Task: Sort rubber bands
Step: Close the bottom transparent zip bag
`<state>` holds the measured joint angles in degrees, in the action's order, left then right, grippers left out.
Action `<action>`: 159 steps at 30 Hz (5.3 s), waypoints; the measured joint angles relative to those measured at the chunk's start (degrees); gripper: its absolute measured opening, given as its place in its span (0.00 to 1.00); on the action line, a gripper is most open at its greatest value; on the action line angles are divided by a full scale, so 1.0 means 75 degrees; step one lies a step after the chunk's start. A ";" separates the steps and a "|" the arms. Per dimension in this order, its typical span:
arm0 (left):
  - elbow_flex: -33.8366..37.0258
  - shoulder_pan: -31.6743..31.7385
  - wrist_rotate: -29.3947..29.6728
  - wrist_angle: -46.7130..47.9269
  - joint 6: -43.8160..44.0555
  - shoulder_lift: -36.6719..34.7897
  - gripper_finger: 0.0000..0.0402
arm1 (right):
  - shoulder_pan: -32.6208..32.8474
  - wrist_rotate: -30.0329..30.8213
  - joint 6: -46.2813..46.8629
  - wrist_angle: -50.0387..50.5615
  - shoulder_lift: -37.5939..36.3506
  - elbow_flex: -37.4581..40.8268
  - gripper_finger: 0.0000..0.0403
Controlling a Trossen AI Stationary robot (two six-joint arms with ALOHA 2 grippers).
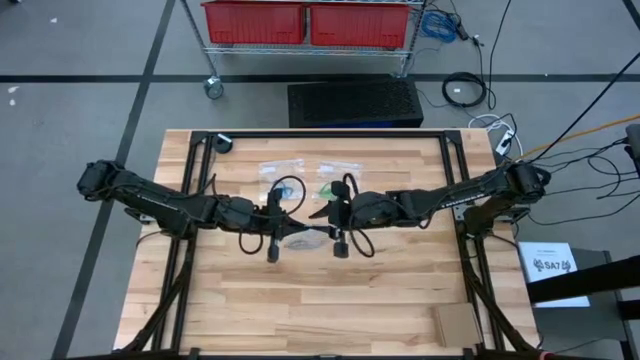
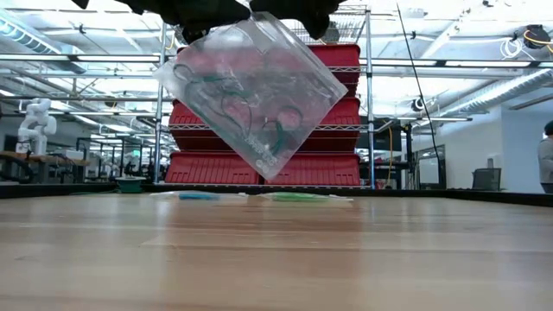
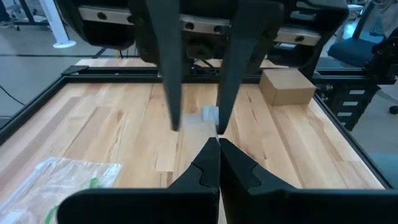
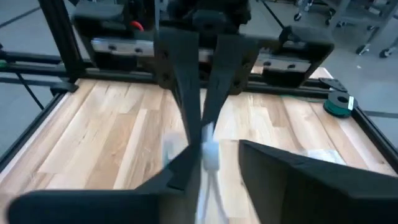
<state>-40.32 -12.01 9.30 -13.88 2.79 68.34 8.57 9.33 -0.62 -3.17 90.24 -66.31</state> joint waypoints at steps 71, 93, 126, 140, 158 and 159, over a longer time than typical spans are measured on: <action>0.0000 0.0300 -0.0411 0.0348 0.0781 0.0000 0.02 | 0.0073 0.0506 -0.0073 0.1131 -0.0114 0.0006 0.01; 0.0000 0.0583 -0.0325 0.0049 0.0786 -0.0009 0.13 | 0.0068 0.0532 -0.0067 0.1234 -0.0119 0.0018 0.01; -0.0003 0.0728 -0.0732 -0.0718 0.0571 0.0548 0.36 | 0.0071 0.0325 -0.0090 0.1258 -0.0119 0.0009 0.01; -0.0003 0.0769 -0.0781 -0.0660 0.0316 0.0548 0.02 | 0.0068 0.0351 -0.0090 0.1339 -0.0119 0.0003 0.01; -0.0098 0.0766 -0.0642 -0.0331 0.0128 -0.0090 0.00 | 0.0071 0.0360 0.0412 0.2606 -0.0134 -0.0017 0.01; -0.0105 0.0766 -0.0635 -0.0332 0.0128 -0.0103 0.00 | 0.0071 0.0359 0.0460 0.2719 -0.0134 -0.0014 0.01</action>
<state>-41.11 -6.26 4.54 -16.36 3.75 67.56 9.10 12.02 2.82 17.22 89.23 -66.41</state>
